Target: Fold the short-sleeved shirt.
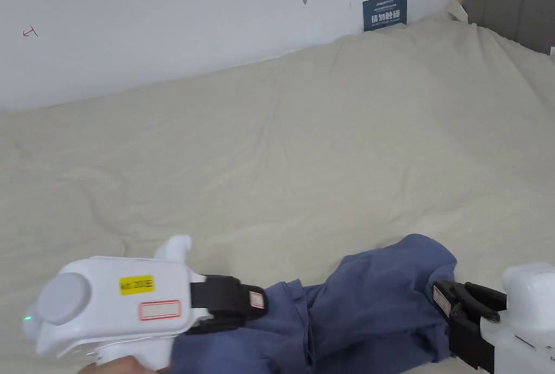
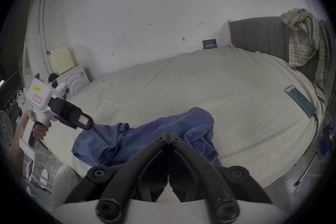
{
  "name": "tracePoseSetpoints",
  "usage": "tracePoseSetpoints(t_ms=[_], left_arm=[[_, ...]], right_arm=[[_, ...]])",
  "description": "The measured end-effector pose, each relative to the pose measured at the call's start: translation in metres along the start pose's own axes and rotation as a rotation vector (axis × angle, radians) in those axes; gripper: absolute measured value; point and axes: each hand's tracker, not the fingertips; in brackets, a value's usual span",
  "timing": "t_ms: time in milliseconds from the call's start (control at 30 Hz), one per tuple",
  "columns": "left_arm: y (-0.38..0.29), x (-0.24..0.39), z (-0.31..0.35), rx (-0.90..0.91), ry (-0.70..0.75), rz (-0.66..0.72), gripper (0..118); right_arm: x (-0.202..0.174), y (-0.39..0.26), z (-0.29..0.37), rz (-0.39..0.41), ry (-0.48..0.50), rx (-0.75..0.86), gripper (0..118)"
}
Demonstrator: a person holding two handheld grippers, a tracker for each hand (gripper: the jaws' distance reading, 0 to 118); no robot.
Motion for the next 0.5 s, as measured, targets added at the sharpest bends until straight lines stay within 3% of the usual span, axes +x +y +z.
tracePoseSetpoints(t_ms=[167,300,333,367,400,500], left_arm=[[-0.016,-0.062,0.063,0.121,0.055,0.179,3],[-0.035,-0.092,0.084,0.13,0.06,0.226,5],[-0.039,-0.099,0.085,0.132,0.05,0.249,18],[-0.041,-0.104,0.083,0.129,0.047,0.262,42],[-0.042,-0.107,0.081,0.124,0.036,0.277,76],[-0.045,-0.117,0.067,0.101,0.027,0.313,88]], right_arm=[[-0.017,0.003,-0.002,0.051,0.015,0.008,0],[-0.033,0.004,-0.007,0.073,0.033,-0.007,0],[-0.036,0.004,-0.01,0.081,0.037,-0.013,0],[-0.04,0.004,-0.012,0.088,0.041,-0.016,0],[-0.042,0.003,-0.014,0.091,0.044,-0.018,0],[-0.048,0.003,-0.017,0.096,0.061,-0.027,0]])
